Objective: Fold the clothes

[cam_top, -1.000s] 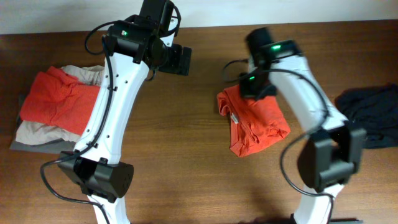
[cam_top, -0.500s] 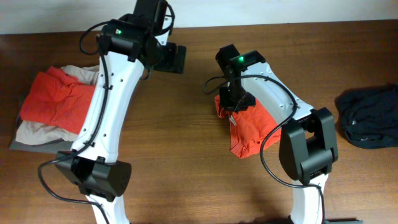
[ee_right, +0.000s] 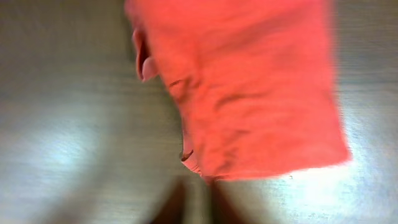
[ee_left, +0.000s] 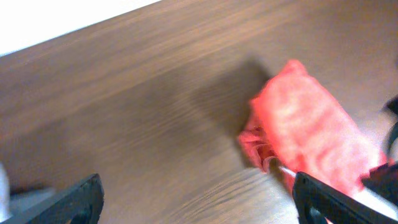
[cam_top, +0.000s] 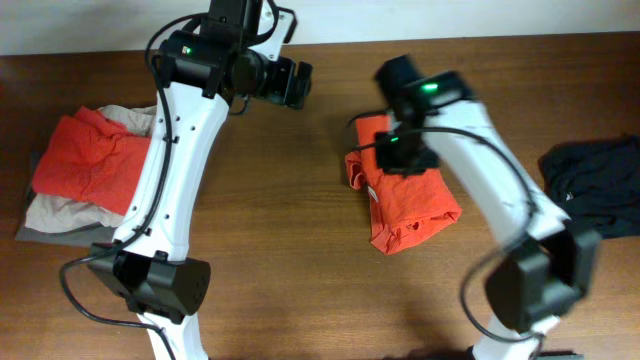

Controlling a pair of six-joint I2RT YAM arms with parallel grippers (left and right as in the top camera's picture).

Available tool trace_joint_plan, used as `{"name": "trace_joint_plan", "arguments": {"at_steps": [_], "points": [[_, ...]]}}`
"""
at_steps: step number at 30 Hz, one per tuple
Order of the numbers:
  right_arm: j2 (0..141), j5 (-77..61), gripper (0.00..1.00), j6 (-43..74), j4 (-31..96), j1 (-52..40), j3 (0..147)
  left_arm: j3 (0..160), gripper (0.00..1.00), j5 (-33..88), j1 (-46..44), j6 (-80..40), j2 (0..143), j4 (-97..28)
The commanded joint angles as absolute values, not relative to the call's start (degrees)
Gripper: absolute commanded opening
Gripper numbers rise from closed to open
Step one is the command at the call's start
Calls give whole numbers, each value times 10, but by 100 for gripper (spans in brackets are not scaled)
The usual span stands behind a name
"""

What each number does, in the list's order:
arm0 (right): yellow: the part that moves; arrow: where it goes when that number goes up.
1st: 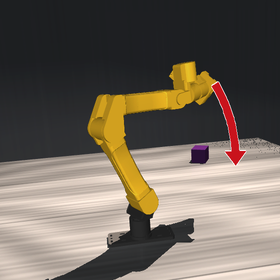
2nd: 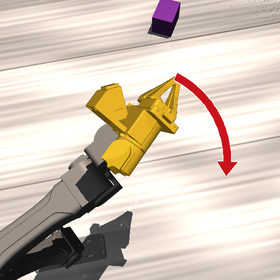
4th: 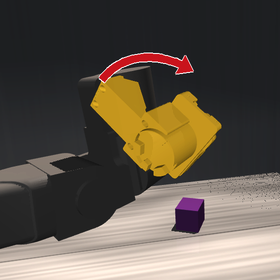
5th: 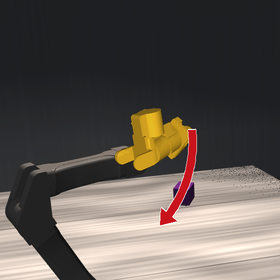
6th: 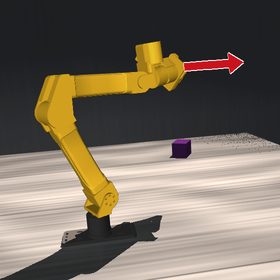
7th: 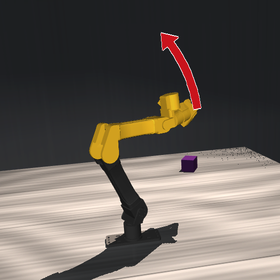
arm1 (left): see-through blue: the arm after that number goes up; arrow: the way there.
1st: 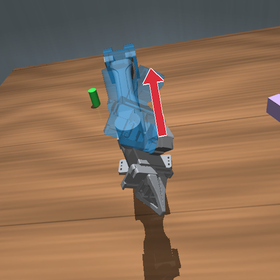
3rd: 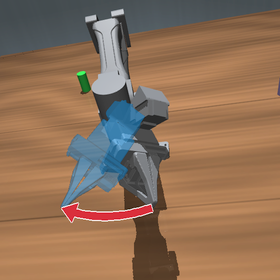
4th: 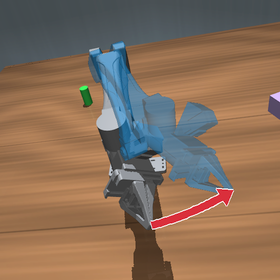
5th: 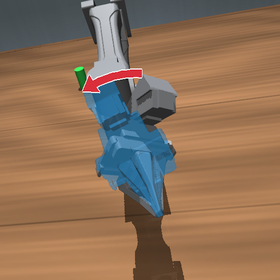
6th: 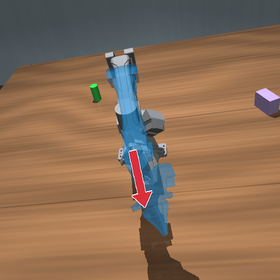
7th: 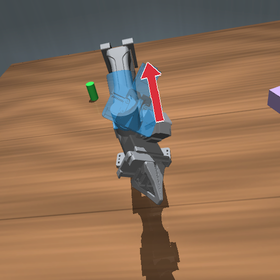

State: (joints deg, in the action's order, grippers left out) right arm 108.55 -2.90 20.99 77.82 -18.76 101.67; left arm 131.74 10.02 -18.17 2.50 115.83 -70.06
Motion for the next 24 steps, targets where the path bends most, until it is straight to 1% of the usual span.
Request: {"name": "trace_joint_plan", "arguments": {"at_steps": [1, 2, 5, 6, 11, 13, 14, 16, 19, 24], "points": [[1046, -34, 4, 261, 785, -93, 1015, 1322, 69, 209, -195, 94, 1188, -671], [1048, -55, 4, 260, 785, -62, 1013, 1321, 55, 209, -204, 93, 1204, -661], [1057, -111, 4, 255, 778, -18, 990, 1321, 33, 252, -225, 93, 1251, -639], [1059, -132, 4, 249, 768, -9, 972, 1321, 30, 271, -232, 93, 1267, -630], [1060, -249, 4, 249, 658, 4, 843, 1321, 25, 342, -263, 93, 1354, -568], [1060, -298, 4, 249, 592, 4, 785, 1321, 22, 358, -273, 93, 1385, -549], [1061, -318, 4, 270, 524, 4, 727, 1321, 20, 357, -281, 93, 1412, -539], [1062, -317, 4, 298, 453, 4, 667, 1321, 17, 356, -285, 93, 1433, -541], [1062, -313, 4, 321, 419, 4, 605, 1321, 12, 344, -284, 91, 1454, -575], [1062, -274, 4, 317, 432, 4, 555, 1321, 10, 267, -279, 91, 1457, -658]]}}
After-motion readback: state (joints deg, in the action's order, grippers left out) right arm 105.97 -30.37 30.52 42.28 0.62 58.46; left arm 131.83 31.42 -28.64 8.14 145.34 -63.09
